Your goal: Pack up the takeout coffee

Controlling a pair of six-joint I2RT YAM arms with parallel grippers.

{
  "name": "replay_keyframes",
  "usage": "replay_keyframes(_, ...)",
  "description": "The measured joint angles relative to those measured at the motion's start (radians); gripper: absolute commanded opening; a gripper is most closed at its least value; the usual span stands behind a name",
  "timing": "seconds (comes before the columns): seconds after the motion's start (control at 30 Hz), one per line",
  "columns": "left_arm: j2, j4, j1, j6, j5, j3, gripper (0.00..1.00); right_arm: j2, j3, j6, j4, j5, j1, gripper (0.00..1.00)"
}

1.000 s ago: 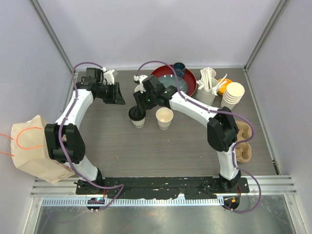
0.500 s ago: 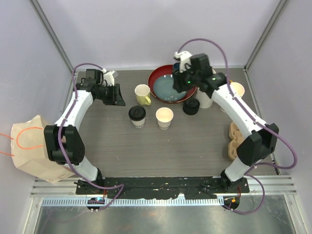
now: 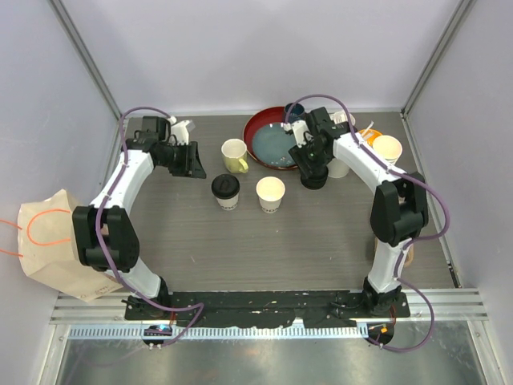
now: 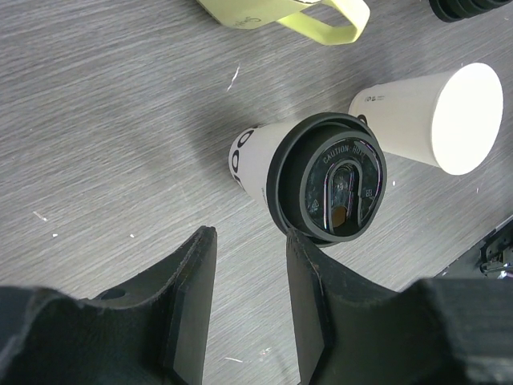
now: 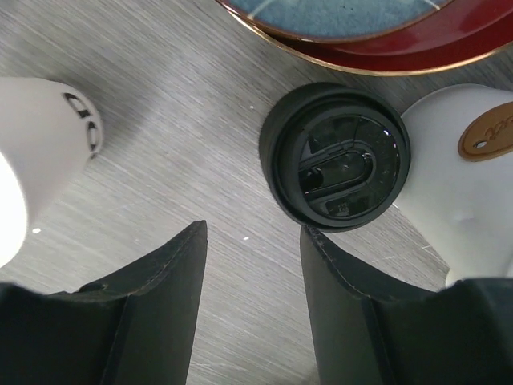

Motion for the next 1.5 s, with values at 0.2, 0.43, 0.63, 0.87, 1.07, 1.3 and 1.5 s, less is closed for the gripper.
replay_keyframes(0.2,0.000,-0.004,0.000,0.002,0.001,-0.005,0.44,0.077,0.055,-0.049,-0.032,0.067,0.000,0.55)
replay_keyframes(0.43,0.000,-0.010,0.000,0.004,0.001,-0.005,0.44,0.116,0.094,-0.100,-0.036,0.086,-0.002,0.53)
replay_keyframes(0.63,0.000,-0.010,0.000,0.005,0.002,-0.005,0.45,0.172,0.111,-0.130,-0.038,0.084,-0.006,0.45)
replay_keyframes(0.87,0.000,-0.014,0.000,0.013,0.002,-0.005,0.45,0.207,0.113,-0.145,-0.048,0.080,-0.007,0.24)
replay_keyframes(1.07,0.000,-0.024,0.000,0.016,0.005,-0.005,0.45,0.207,0.126,-0.145,-0.056,0.076,-0.008,0.10)
replay_keyframes(1.3,0.000,-0.029,0.000,0.018,0.012,-0.005,0.45,0.207,0.159,-0.130,-0.078,0.046,-0.008,0.04)
replay_keyframes(1.5,0.000,-0.032,0.000,0.021,0.012,-0.005,0.47,0.201,0.172,-0.112,-0.080,0.023,-0.008,0.02)
